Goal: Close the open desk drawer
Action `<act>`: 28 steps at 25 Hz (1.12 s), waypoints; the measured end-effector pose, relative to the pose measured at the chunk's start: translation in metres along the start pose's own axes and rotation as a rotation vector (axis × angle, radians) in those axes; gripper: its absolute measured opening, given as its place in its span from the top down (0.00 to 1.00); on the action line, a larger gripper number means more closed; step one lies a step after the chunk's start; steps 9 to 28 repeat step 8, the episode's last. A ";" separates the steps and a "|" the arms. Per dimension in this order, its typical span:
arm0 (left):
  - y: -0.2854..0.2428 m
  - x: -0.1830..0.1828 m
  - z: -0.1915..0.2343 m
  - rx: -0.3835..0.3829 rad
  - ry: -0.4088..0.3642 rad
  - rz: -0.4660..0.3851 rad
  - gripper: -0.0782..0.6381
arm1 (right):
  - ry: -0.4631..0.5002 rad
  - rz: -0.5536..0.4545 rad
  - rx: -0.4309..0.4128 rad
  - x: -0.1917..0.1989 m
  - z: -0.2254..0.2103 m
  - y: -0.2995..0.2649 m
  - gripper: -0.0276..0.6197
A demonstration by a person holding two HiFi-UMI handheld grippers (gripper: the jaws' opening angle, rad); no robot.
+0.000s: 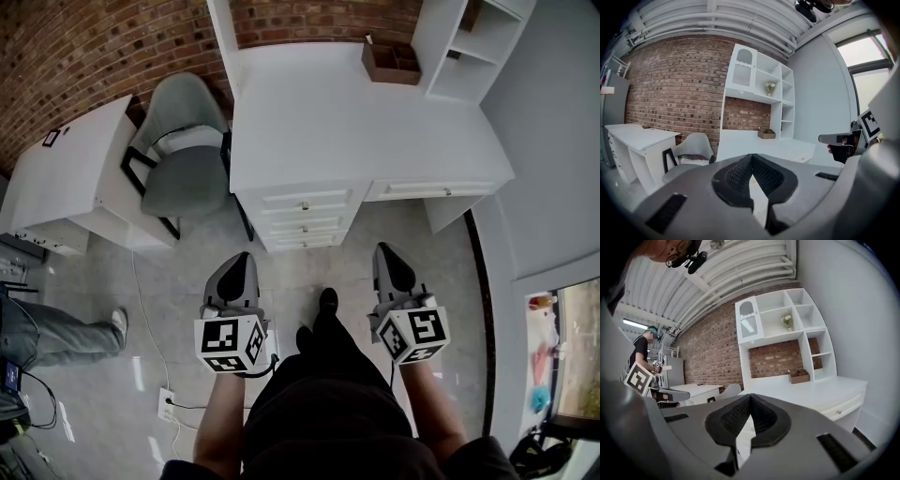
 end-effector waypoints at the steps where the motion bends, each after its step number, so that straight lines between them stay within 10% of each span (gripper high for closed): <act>1: 0.000 0.000 0.001 -0.001 0.000 0.000 0.88 | -0.005 -0.002 0.001 0.000 0.000 0.000 0.95; 28: 0.003 0.002 -0.001 -0.006 -0.002 -0.004 0.88 | -0.017 0.009 -0.009 0.005 0.001 0.004 0.95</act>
Point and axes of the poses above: the fingertips, and each gripper's own axes: y backward along the fingers, z to its left, x out of its underside, the point moved 9 cm from there along y, backward along the fingers, and after that the axes turned 11 degrees about y, right-handed, at the moved point
